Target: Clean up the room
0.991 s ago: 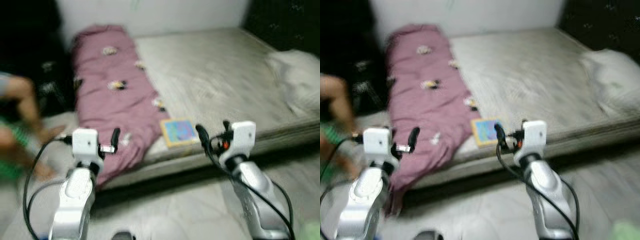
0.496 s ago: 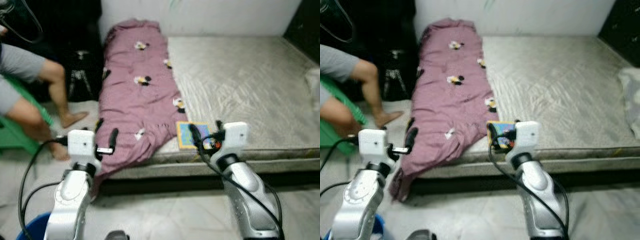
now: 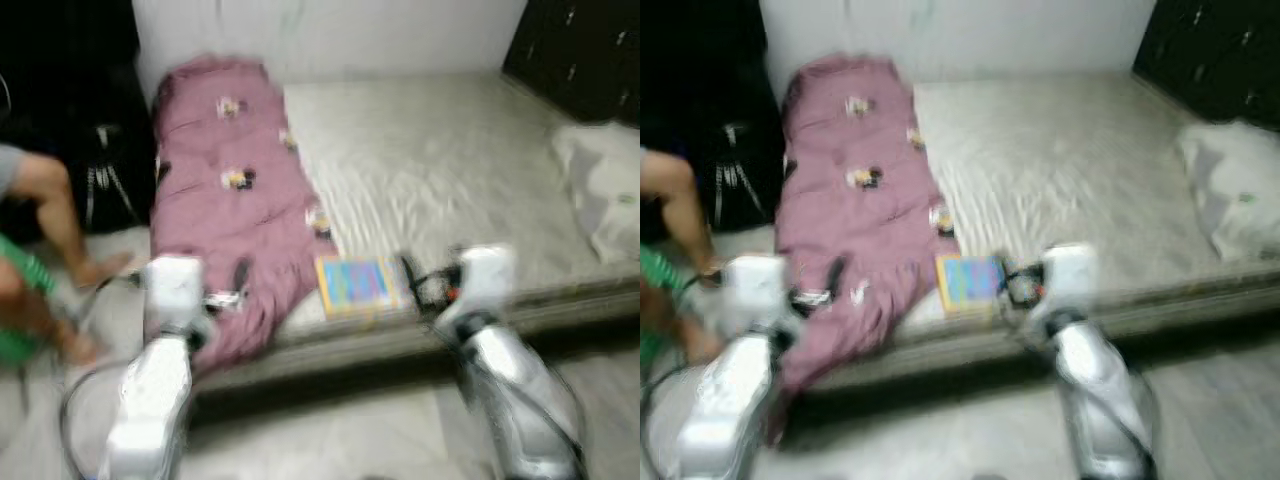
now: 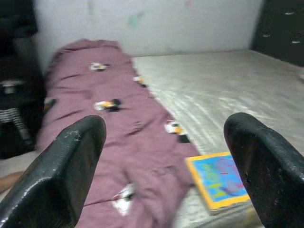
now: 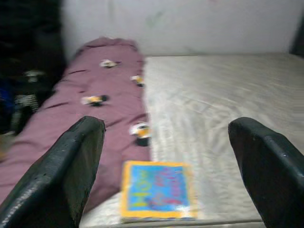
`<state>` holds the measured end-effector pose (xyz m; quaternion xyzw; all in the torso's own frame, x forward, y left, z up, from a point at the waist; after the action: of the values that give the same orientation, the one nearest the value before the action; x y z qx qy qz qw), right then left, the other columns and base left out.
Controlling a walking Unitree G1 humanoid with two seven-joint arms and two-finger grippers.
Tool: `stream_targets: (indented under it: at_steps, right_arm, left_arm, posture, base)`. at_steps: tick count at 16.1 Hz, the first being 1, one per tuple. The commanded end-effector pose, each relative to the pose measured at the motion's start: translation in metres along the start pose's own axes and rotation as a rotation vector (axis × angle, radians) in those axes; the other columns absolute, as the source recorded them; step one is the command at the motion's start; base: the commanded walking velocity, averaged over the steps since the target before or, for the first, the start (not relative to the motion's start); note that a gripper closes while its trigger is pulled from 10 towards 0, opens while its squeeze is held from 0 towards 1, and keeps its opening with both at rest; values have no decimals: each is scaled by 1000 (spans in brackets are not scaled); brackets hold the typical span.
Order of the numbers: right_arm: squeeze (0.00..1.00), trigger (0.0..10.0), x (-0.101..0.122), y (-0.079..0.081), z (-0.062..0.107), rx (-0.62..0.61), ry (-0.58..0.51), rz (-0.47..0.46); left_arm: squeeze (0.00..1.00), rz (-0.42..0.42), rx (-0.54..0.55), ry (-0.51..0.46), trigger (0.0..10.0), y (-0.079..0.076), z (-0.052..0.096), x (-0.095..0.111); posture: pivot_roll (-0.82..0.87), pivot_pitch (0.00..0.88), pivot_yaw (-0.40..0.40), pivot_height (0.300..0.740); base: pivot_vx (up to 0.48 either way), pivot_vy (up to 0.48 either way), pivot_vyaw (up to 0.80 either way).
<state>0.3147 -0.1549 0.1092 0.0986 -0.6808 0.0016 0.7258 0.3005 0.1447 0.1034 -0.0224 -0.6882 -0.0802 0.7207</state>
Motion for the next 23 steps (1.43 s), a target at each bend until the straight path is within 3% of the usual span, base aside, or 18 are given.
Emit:
stream_targets:
  at_steps: [1, 9, 14, 18, 23]
  right_arm:
    - [0, 10000, 6, 16, -6, 48, -25, -16]
    - [0, 10000, 4, 18, -6, 57, -21, -20]
    - [0, 10000, 4, 19, -8, 69, -15, -19]
    - [0, 10000, 10, 40, -15, 151, -28, -8]
    - [0, 10000, 9, 15, -6, 0, -52, -25]
  left_arm:
    - [0, -23, 41, -8, 10000, 16, 2, 3]
    - [0, -20, 36, -1, 10000, 15, 2, 1]
    - [0, -46, 103, 8, 10000, 21, -2, 0]
    - [0, -72, 123, -33, 10000, 24, -10, 14]
    - [0, -87, -6, -28, 10000, -1, -27, 11]
  posture:
    - [-35, 0, -58, 740]
    - [-36, 0, -57, 740]
    - [-32, 0, -76, 740]
    - [-27, 0, -62, 740]
    - [-133, 0, 45, 740]
  base:
    - [360, 0, 0]
    - [333, 0, 0]
    - [0, 0, 0]
    - [0, 0, 0]
    - [0, 0, 0]
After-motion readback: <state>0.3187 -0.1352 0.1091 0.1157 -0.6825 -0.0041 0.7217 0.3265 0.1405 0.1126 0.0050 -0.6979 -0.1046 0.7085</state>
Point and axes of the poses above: a point about 5 cm out from each wrist's last joint towards the gripper, its own z axis pointing back from the gripper into the wrist, its own x axis along the axis of the wrist's last joint, y = z × x, the point moved 6 cm from there along -z, pointing out of the wrist towards the gripper, and after that the axes turned 5 degrees about -z, right-handed, at the moved point
